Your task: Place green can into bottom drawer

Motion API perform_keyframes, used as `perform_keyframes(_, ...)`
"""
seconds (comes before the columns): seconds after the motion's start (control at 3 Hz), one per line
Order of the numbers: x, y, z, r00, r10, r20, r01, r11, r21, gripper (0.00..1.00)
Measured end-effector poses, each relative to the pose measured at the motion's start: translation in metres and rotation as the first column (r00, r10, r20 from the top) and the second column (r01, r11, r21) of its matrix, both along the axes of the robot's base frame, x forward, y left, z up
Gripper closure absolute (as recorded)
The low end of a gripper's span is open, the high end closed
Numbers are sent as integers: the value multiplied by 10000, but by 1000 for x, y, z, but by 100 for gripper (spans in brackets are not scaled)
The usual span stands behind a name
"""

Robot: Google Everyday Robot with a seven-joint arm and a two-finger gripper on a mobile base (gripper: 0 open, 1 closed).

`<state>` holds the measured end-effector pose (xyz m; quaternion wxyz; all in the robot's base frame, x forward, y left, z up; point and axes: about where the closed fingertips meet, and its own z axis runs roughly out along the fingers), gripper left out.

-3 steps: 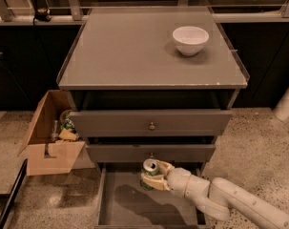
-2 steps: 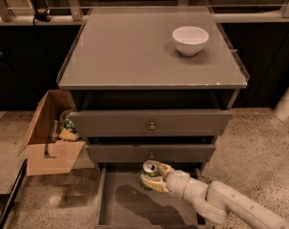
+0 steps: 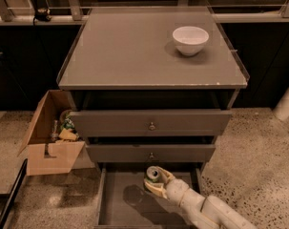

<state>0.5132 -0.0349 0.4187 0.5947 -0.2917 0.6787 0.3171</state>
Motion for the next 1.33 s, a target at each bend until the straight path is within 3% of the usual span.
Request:
perform_keyframes(0.33, 5, -4, -41, 10000, 56, 62, -56, 10000, 80, 100)
perform_keyframes(0.67, 7, -4, -76, 9982, 546, -235, -543, 9985, 107, 100)
perform_keyframes(1.33, 7, -5, -128, 9869, 1016, -1254, -1079, 9932, -442, 100)
